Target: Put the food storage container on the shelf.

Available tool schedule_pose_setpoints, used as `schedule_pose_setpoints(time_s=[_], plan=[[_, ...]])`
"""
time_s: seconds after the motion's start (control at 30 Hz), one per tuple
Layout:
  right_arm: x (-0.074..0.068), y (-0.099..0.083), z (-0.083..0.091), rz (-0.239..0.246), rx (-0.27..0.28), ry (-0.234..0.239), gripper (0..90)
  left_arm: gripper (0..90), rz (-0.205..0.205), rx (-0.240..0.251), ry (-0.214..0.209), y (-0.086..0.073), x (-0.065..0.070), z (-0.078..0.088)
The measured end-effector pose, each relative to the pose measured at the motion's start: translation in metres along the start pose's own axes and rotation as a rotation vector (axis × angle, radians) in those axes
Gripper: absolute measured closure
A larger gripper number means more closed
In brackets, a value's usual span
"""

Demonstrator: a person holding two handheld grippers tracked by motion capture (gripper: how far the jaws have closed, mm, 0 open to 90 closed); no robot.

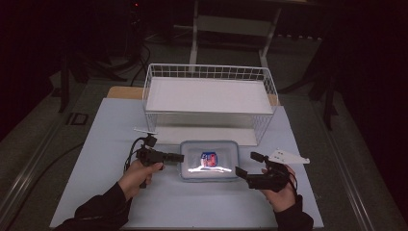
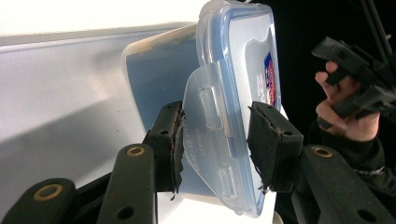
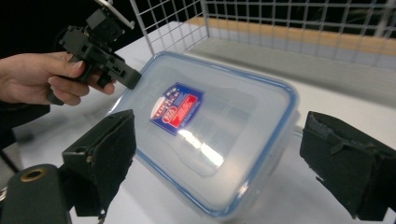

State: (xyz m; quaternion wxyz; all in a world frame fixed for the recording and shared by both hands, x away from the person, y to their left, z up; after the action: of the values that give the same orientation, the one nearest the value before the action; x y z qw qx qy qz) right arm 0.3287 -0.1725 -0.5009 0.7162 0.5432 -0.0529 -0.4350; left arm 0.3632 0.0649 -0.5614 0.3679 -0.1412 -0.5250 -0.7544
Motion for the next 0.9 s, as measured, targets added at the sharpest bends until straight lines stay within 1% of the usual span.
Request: schedule_pose_setpoints(time_s=[0.03, 0.1, 0.2, 0.27, 0.33, 0.4, 0.43, 0.5, 0.53, 0.6, 0.67, 0.7, 0.73, 0.77, 0.8, 0.83, 0.9], plan=[[0.001, 0.0, -0.002, -0.005, -0.007, -0.001, 10.6, 57.0, -0.006, 0.001, 0.001, 0.0, 0.001, 0.0], [0.004, 0.001, -0.007, -0.032, -0.026, 0.011, 10.6, 57.2, -0.024, 0.001, 0.004, -0.001, 0.003, 0.0], [0.012, 0.0, -0.013, -0.07, -0.052, 0.011, 13.0, 57.4, -0.048, -0.003, 0.005, -0.002, 0.006, 0.001], [0.017, -0.002, -0.016, -0.1, -0.074, 0.012, 13.0, 57.8, -0.053, -0.004, 0.003, -0.002, 0.008, 0.001], [0.022, -0.005, -0.018, -0.121, -0.095, 0.01, 13.6, 58.1, -0.066, -0.004, 0.0, -0.003, 0.009, 0.002], [0.026, -0.009, -0.021, -0.148, -0.123, 0.027, 14.3, 58.4, -0.074, -0.006, -0.001, -0.004, 0.01, 0.002], [0.028, -0.012, -0.023, -0.158, -0.136, 0.026, 15.3, 58.4, -0.075, -0.006, 0.001, -0.004, 0.011, 0.002], [0.032, -0.016, -0.026, -0.183, -0.165, 0.039, 17.3, 58.6, -0.085, -0.007, 0.001, -0.004, 0.012, 0.003], [0.034, -0.017, -0.027, -0.191, -0.173, 0.038, 20.3, 58.7, -0.086, -0.007, 0.001, -0.005, 0.013, 0.003], [0.035, -0.02, -0.028, -0.209, -0.192, 0.063, 22.3, 59.0, -0.098, -0.008, 0.001, -0.006, 0.014, 0.004], [0.036, -0.022, -0.029, -0.217, -0.207, 0.075, 26.2, 59.2, -0.112, -0.007, 0.003, -0.007, 0.016, 0.004], [0.035, -0.022, -0.03, -0.223, -0.215, 0.088, 27.3, 59.3, -0.119, -0.008, 0.004, -0.007, 0.016, 0.004], [0.036, -0.023, -0.03, -0.231, -0.219, 0.091, 27.9, 59.3, -0.124, -0.008, 0.006, -0.008, 0.016, 0.005], [0.036, -0.024, -0.031, -0.246, -0.229, 0.11, 30.0, 59.4, -0.13, -0.007, 0.006, -0.008, 0.017, 0.005], [0.037, -0.024, -0.031, -0.256, -0.233, 0.118, 30.4, 59.4, -0.133, -0.007, 0.007, -0.008, 0.017, 0.005], [0.039, -0.025, -0.032, -0.264, -0.233, 0.115, 31.6, 59.4, -0.135, -0.007, 0.006, -0.008, 0.017, 0.005], [0.04, -0.026, -0.032, -0.287, -0.241, 0.136, 34.5, 59.4, -0.139, -0.005, 0.006, -0.008, 0.017, 0.005]])
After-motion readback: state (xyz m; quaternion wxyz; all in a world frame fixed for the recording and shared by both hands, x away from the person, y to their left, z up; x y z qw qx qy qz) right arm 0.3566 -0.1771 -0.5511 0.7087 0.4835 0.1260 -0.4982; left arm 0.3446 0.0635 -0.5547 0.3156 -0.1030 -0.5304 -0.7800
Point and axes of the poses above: each handheld gripper's, and its own axes: z roughly backward along the jaws, y roughly out of its top, x roughly to its right, the point moved 10 cm from there along -z, roughly forward along the jaws, and after that the axes turned 13 degrees about -z, right-handed, at the moved point
